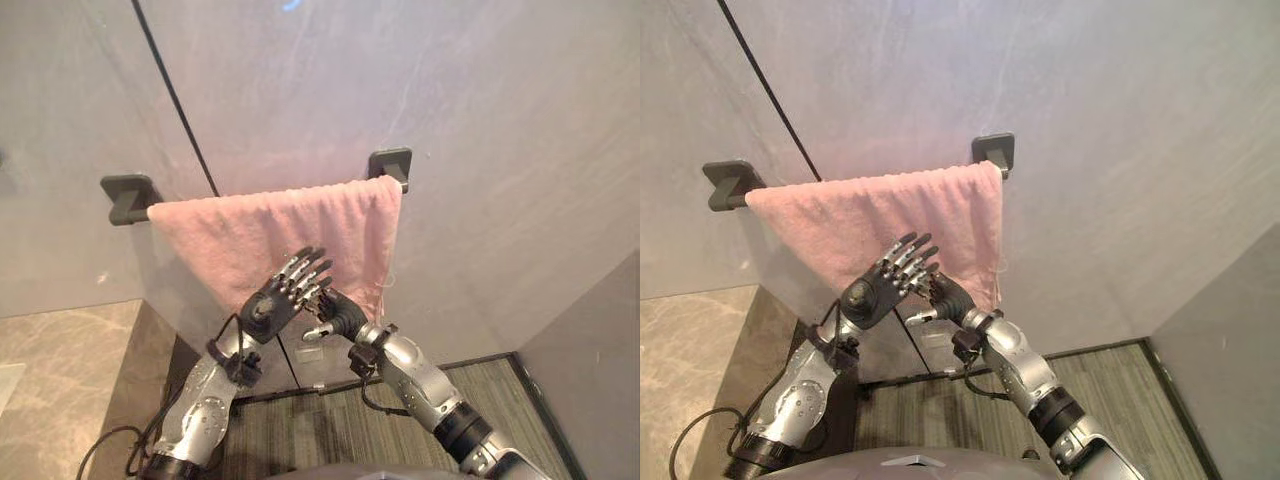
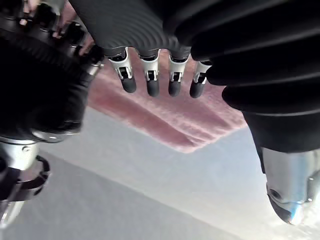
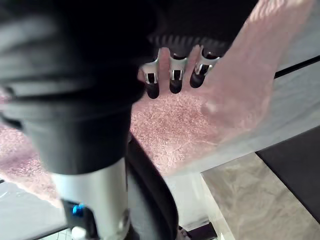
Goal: Organize washtable
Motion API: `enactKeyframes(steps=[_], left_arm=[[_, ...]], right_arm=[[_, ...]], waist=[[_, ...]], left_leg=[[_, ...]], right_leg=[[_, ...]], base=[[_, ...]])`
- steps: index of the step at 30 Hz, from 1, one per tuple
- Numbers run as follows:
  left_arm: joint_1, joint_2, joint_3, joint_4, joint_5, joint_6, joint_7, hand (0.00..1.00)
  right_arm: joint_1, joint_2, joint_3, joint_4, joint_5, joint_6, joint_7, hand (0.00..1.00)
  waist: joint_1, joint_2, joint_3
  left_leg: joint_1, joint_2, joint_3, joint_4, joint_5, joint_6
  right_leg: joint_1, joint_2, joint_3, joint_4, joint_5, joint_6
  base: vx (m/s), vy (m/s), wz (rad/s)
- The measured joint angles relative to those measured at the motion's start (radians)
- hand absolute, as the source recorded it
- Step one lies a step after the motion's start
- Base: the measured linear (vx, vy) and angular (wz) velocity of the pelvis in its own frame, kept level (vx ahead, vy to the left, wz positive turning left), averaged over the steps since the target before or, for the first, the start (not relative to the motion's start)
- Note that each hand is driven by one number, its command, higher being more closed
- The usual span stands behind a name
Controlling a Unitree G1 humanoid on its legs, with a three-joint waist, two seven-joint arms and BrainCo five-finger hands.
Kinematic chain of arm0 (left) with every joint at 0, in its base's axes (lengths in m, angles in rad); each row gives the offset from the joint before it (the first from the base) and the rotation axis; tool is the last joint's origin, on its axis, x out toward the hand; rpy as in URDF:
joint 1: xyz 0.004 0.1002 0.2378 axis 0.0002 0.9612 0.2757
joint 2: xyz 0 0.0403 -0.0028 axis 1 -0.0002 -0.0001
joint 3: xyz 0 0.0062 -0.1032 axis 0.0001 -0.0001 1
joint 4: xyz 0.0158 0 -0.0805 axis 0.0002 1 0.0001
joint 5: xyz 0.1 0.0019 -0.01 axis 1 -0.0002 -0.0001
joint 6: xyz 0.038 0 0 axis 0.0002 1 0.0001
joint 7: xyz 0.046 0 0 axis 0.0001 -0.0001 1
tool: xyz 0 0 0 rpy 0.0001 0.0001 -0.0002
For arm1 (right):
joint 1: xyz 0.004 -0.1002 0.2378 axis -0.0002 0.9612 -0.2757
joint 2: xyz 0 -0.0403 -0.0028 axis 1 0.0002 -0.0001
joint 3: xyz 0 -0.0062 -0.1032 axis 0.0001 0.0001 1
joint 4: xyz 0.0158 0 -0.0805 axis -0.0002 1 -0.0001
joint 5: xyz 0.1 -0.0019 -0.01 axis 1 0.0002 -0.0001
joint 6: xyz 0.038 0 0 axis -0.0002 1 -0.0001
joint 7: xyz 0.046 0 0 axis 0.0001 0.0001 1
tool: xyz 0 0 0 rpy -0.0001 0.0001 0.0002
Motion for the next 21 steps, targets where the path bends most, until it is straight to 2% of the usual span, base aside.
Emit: enactKeyframes(steps=[8,11,15,21], left_arm=[[-0.052,0.006,-0.018,0.082,0.0,0.0,0.044,0.0],[-0.052,0.001,0.015,0.085,0.001,-0.003,0.07,0.0],[-0.045,-0.047,0.159,0.089,0.001,-0.029,0.122,0.0],[0.014,-0.125,0.332,0.089,0.003,-0.067,0.146,0.0]], right_arm=[[-0.028,0.001,0.008,0.018,0.0,0.0,-0.036,0.0],[-0.055,0.001,-0.014,0.031,-0.001,0.0,-0.052,0.0],[-0.055,0.002,-0.19,0.032,-0.001,-0.005,-0.092,0.0],[0.033,-0.012,-0.46,-0.013,-0.003,-0.027,-0.135,0.0]], waist=[[-0.006,0.0,0.0],[-0.006,0.0,0.0],[0.0,-0.001,0.001],[0.015,-0.008,0.012]], left_leg=[[-0.001,0.003,0.014,0.0,-0.001,0.0],[-0.007,0.004,0.022,0.0,-0.001,0.0],[-0.007,0.004,0.021,0.0,-0.001,0.0],[-0.013,0.004,0.012,-0.001,-0.001,0.0]], right_leg=[[-0.007,0.003,0.013,0.0,0.002,-0.002],[-0.018,0.005,0.022,-0.001,0.007,-0.003],[-0.018,0.005,0.022,-0.001,0.007,-0.003],[-0.018,0.004,0.014,-0.002,0.006,-0.003]], base=[[0.0,0.001,-0.04],[-0.01,0.003,-0.07],[0.0,0.001,-0.01],[0.0,-0.002,0.03]])
